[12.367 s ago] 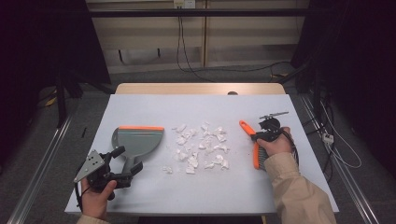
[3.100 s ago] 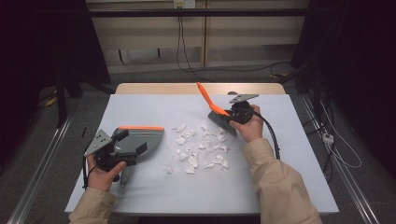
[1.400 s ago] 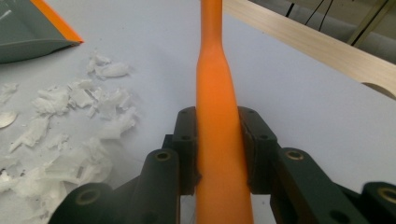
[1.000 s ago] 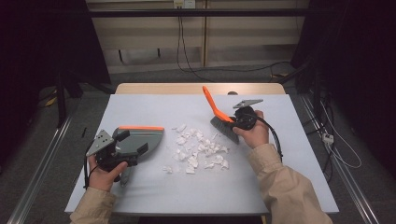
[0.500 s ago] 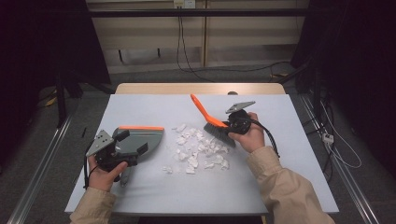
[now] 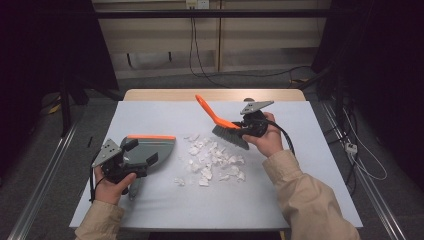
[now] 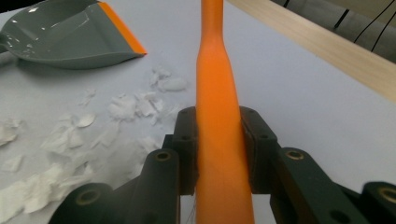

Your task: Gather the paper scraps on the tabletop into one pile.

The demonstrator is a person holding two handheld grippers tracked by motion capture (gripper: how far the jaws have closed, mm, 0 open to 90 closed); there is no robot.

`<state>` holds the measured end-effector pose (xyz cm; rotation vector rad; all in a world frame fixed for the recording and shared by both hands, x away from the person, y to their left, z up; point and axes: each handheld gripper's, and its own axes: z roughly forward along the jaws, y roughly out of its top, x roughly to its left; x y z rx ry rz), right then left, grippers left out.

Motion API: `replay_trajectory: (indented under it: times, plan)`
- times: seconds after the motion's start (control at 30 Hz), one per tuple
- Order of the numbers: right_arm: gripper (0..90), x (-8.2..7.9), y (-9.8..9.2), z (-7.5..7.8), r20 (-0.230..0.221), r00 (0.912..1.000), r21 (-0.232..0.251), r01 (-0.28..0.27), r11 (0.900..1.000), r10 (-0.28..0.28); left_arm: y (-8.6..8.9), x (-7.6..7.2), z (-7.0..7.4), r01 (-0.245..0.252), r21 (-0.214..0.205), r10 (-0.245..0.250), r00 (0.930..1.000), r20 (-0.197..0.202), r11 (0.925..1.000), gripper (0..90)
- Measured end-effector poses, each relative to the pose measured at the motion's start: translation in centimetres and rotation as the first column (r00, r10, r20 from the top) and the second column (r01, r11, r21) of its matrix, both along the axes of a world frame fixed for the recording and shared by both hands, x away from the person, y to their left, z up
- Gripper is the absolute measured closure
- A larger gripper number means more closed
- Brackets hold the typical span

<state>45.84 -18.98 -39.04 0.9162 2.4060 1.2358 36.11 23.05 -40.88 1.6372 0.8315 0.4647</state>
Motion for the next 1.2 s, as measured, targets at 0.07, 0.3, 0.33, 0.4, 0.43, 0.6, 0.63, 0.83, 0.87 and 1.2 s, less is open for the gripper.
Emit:
replay_trajectory:
  times: [0.07, 0.3, 0.33, 0.4, 0.43, 0.6, 0.63, 0.83, 0.87, 1.2]
  plan:
    - [71.5, 0.7, 0.0, -0.2, 0.014, 0.9998, 0.026, 0.011, 0.9996, -0.011, 0.0, 0.0, 0.0, -0.005, -0.001, 0.005, 1.0, -0.001, 1.0, 5.8]
    - [71.4, 2.5, 1.0, -1.3, 0.052, 0.9985, 0.021, 0.015, 0.9997, -0.016, 0.0, 0.1, -0.1, -0.009, 0.005, 0.009, 1.0, -0.002, 0.9999, 5.8]
    - [71.5, 2.7, 1.3, -1.4, 0.056, 0.9983, 0.017, 0.014, 0.9998, -0.015, 0.1, 0.1, -0.1, -0.01, 0.003, 0.01, 0.9999, -0.002, 0.9999, 5.8]
    - [71.5, 3.2, 1.6, -1.6, 0.069, 0.9973, 0.02, 0.023, 0.9995, -0.025, 0.1, 0.1, -0.1, -0.01, 0.009, 0.01, 0.9999, -0.003, 0.9999, 5.8]
    - [71.5, 3.5, 1.8, -1.8, 0.074, 0.997, 0.019, 0.022, 0.9996, -0.024, 0.1, 0.1, -0.1, -0.012, 0.011, 0.012, 0.9999, -0.004, 0.9999, 5.8]
    - [71.4, 4.2, 2.5, -2.6, 0.078, 0.9969, 0.003, 0.01, 0.9999, -0.01, 0.0, 0.0, -0.2, -0.009, 0.01, 0.009, 1.0, -0.004, 0.9999, 5.8]
    - [71.4, 4.2, 2.7, -2.8, 0.074, 0.9973, -0.003, 0.003, 1.0, -0.003, 0.0, 0.0, -0.2, -0.01, 0.01, 0.01, 0.9999, -0.004, 0.9999, 5.8]
    - [71.5, 3.5, 3.2, -3.1, 0.064, 0.9957, -0.044, -0.065, 0.9969, 0.067, 0.1, 0.1, -0.2, -0.013, 0.006, 0.013, 0.9999, -0.005, 0.9999, 5.8]
    - [71.5, 3.3, 3.2, -3.1, 0.065, 0.9949, -0.046, -0.074, 0.9962, 0.076, 0.1, 0.1, -0.2, -0.013, 0.007, 0.013, 0.9999, -0.006, 0.9999, 5.8]
    - [71.4, 1.5, 2.6, -3.6, 0.073, 0.9867, -0.008, -0.145, 0.9893, 0.146, 0.0, 0.1, -0.3, -0.008, 0.012, 0.008, 0.9999, -0.007, 0.9999, 5.8]
